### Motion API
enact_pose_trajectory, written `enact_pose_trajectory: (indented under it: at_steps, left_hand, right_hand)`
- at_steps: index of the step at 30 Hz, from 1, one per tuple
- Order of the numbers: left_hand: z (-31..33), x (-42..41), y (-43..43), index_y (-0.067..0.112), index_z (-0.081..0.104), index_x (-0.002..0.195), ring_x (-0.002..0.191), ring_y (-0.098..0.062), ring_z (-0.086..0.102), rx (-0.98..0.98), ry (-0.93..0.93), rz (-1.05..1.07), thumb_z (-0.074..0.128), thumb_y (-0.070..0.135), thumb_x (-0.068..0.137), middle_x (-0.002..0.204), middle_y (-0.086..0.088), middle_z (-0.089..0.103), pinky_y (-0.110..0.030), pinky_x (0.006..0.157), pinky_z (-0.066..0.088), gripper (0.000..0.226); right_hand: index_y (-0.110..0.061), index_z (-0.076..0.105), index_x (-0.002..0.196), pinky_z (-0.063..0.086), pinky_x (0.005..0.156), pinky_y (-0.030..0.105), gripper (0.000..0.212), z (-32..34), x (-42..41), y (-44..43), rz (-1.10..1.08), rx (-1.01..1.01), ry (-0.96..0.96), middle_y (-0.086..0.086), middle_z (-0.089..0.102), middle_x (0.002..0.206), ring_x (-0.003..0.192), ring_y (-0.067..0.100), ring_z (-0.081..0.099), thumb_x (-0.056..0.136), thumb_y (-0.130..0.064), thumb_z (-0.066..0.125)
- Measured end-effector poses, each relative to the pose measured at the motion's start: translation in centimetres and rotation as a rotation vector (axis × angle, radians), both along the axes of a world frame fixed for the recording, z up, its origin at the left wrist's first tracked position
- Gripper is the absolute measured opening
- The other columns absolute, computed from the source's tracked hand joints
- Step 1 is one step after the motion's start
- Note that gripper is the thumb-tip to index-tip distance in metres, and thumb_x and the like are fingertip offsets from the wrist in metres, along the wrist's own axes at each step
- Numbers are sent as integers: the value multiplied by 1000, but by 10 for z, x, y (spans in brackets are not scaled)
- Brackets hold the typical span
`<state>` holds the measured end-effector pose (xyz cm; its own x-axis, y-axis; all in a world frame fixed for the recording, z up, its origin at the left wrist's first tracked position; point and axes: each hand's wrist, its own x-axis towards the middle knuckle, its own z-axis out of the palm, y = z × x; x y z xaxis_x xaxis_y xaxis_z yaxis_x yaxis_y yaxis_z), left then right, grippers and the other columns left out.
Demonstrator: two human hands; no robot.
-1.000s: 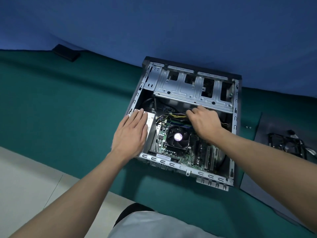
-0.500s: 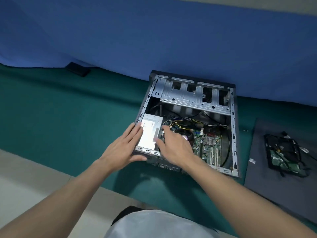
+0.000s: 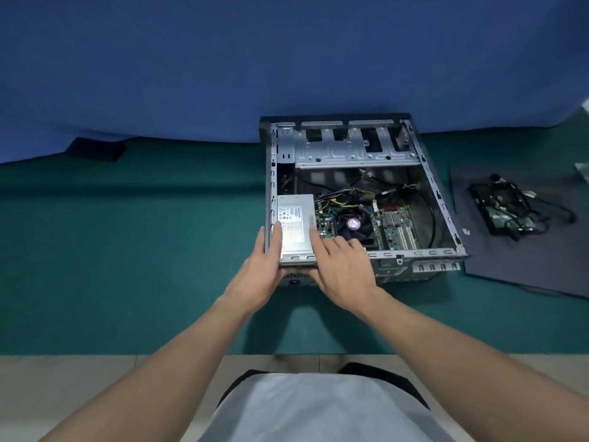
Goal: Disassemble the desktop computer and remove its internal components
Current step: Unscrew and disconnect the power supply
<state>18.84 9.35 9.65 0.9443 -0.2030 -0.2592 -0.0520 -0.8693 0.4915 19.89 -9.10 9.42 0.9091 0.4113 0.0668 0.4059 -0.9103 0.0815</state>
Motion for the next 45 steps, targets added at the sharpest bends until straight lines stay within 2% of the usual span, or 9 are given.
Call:
enact_pose_trajectory:
  at_steps: [12,22,25,28,33,37,39,41,45]
  left_hand:
    - [-17,1,-8,23,-7,152,100,-43,58,106,-113,59,50,12,96,160,-15,2,-42,73,45,81]
    - [-16,1,-14,20,3,154,101,-43,59,143,-200,136,62,15,86,155,-14,23,-44,76,50,90]
    - [-15,0,-22,18,21,153,81,-34,65,262,-248,210,70,16,73,138,-12,49,-34,54,40,94]
    - [-8,1,-30,21,29,151,62,-23,62,360,-250,301,76,19,63,106,-3,63,-27,48,28,99]
    - [-10,5,-19,22,6,155,77,-29,61,287,-219,220,69,33,75,121,-6,57,-32,60,38,103]
    - [-1,5,-1,41,-21,147,130,-26,43,-106,-3,115,46,79,74,157,5,20,-42,93,43,106]
    - [9,9,-3,51,-23,143,142,-15,27,-282,71,163,35,81,80,160,15,12,-43,107,34,90]
    - [12,21,-13,43,-16,148,145,-19,24,-378,105,329,30,70,91,161,9,14,-44,112,28,79]
    - [15,58,-40,22,8,153,134,-35,38,-257,192,701,35,42,101,152,-11,36,-47,105,32,61]
  right_hand:
    - [-1,45,139,45,77,34,75,-6,-4,5,-38,22,-108,2,66,89,80,22,59,75,-32,71]
    - [-7,49,136,42,72,34,87,-7,0,16,-200,117,-108,-1,66,81,77,21,56,59,-32,79]
    - [-8,51,132,39,69,33,86,-11,2,22,-267,140,-143,-2,62,72,71,21,50,51,-25,75]
    - [-9,51,132,39,68,33,89,-9,4,25,-335,128,-133,-2,62,74,73,21,51,49,-27,78]
    - [-12,31,145,38,81,35,95,7,2,22,-255,118,72,-4,63,113,100,19,51,65,-47,67]
    - [-31,34,143,36,96,36,77,45,25,1,-259,668,545,-6,50,136,119,16,41,70,-44,56]
    - [-28,27,148,36,102,38,81,60,49,-5,-266,806,625,-1,40,145,127,18,38,76,-34,65]
    - [-28,10,151,32,106,45,99,69,71,1,-137,600,610,0,23,152,136,25,23,75,-35,73]
    - [-41,-24,143,31,107,53,135,62,100,24,-6,199,663,3,-19,157,144,31,-12,64,-36,85]
